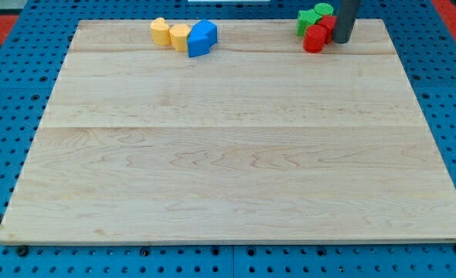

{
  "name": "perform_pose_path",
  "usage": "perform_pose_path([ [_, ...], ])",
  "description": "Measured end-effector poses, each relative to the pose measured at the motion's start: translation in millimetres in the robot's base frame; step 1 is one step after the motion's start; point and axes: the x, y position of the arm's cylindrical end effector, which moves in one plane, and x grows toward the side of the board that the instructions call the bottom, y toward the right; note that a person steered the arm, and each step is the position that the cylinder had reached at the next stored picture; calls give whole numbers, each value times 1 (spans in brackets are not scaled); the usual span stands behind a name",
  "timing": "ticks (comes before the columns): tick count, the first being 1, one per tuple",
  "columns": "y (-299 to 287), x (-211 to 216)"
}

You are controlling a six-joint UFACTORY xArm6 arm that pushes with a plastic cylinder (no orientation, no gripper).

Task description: Move red blocks at the center

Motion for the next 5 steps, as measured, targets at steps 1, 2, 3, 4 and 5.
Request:
perform_pose_path([
  [1,0,0],
  [2,1,3],
  [3,7,5],
  [4,87,-55],
  [5,87,-55],
])
